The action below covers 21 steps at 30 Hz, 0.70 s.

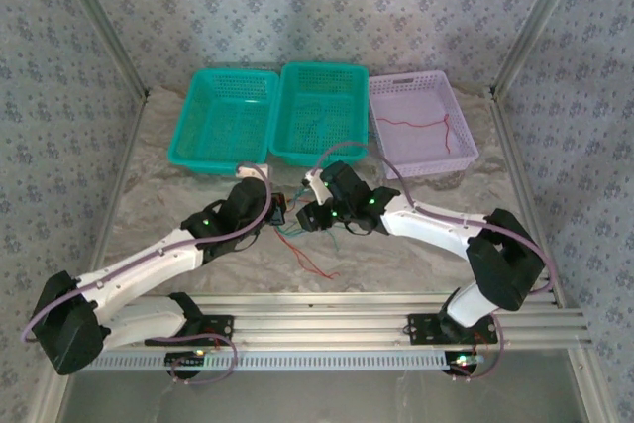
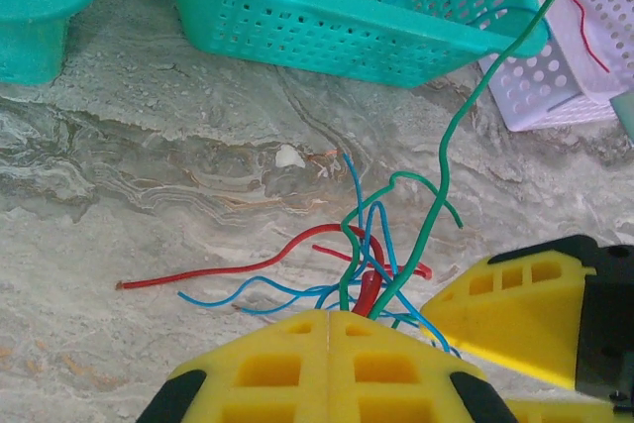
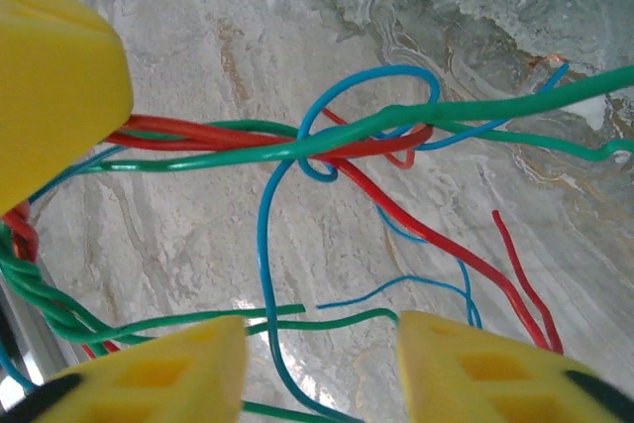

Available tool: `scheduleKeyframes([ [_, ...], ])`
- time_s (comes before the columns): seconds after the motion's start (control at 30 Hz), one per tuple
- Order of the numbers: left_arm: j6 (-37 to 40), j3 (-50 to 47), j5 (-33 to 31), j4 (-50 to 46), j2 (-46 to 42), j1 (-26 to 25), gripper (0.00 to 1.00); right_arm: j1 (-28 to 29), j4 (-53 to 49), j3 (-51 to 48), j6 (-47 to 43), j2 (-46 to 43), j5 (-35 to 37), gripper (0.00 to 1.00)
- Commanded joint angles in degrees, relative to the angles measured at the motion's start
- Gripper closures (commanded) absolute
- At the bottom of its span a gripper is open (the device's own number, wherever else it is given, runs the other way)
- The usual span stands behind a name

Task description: Untangle the cables

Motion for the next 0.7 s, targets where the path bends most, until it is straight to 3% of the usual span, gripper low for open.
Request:
scheduleKeyframes([
  [0.0, -1.0, -0.6, 0.2, 1.7, -1.7, -0.4, 1.00, 0.1, 0.4, 2.0, -0.4, 0.7, 1.5, 0.71],
  [0.07, -0.8, -0.6, 0.0, 1.2, -2.0, -0.4, 1.00, 0.1, -0.4, 2.3, -0.6, 0.3, 2.3, 0.82],
  [0.27, -0.1, -0.9, -2.0, -0.4, -3.4, -0.4, 1.00, -0.6, -2.4, 2.4, -2.0, -1.9, 4.0, 1.00],
  [0.67, 0.9, -1.2, -5.0, -4.8, -5.3, -0.4, 1.00, -4.1, -4.7, 2.0, -2.5, -5.1, 4.5, 1.00],
])
